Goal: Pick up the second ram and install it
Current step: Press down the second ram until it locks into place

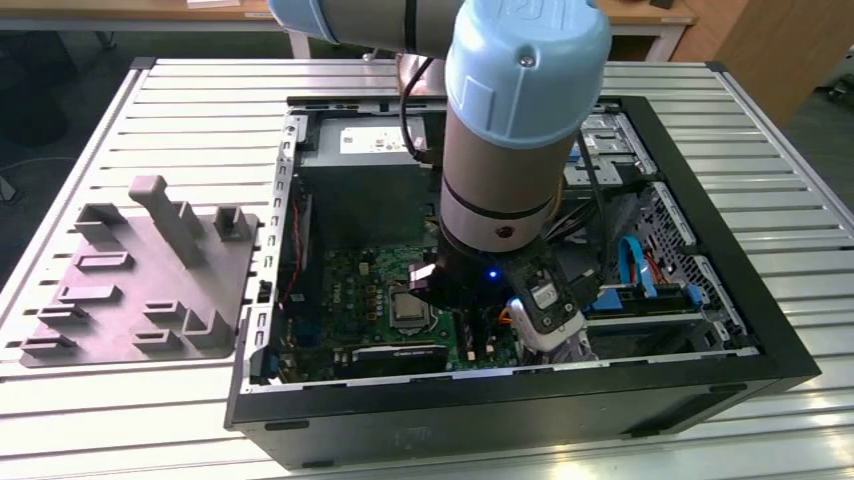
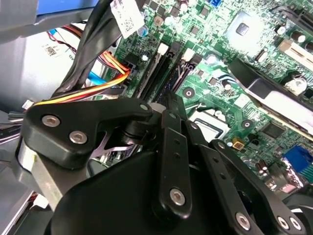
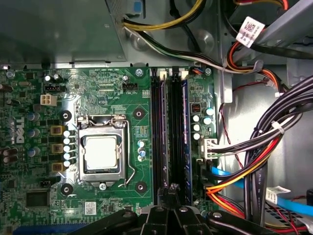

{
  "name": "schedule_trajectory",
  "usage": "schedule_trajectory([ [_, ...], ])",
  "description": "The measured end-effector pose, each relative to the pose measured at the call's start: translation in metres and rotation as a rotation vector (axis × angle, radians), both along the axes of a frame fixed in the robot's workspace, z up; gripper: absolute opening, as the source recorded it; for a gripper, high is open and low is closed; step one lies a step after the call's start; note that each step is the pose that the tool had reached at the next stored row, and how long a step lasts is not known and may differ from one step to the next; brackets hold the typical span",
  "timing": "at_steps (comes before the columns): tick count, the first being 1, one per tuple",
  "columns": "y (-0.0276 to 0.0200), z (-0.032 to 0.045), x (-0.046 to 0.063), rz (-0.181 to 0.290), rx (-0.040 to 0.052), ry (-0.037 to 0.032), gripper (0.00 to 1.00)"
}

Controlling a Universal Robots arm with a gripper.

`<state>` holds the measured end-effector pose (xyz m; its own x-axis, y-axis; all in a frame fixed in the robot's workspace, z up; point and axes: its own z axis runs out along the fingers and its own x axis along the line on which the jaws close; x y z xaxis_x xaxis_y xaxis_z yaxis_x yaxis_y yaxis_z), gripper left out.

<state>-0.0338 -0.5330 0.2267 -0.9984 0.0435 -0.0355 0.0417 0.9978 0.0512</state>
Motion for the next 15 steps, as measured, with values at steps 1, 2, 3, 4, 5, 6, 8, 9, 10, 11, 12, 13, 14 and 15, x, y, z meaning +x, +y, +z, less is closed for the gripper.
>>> schedule_trajectory([
  [1,0.0,0.0,0.0,0.0,-0.0004,0.0002,0.1],
  [2,0.0,0.0,0.0,0.0,-0.0003,0.0001,0.1],
  [3,0.0,-0.0001,0.0,0.0,-0.0004,0.0002,0.1],
  [4,0.0,-0.001,0.0,0.0,0.0,0.0,0.1],
  [5,0.0,-0.0024,0.0,0.0,0.0,0.0,0.1],
  [6,0.0,-0.0032,0.0,0.0,0.0,0.0,0.1],
  [8,0.0,-0.0032,0.0,0.0,-0.0002,0.0001,0.1],
  [9,0.0,-0.0034,0.0,0.0,-0.0004,0.0001,0.1],
  [10,0.0,-0.0046,0.0,0.0,-0.0001,0.0,0.1],
  [11,-0.0001,-0.006,0.0,0.0,-0.0011,0.0003,0.1],
  [12,-0.0002,-0.0066,0.0,0.0,-0.0013,0.0004,0.1],
  [13,-0.0001,-0.0067,0.0,0.0,-0.0011,0.0003,0.1],
  [14,-0.0001,-0.0069,0.0,0.0,-0.0009,0.0002,0.1],
  [15,-0.0001,-0.0071,0.0,0.0,-0.0004,0.0001,0.1],
])
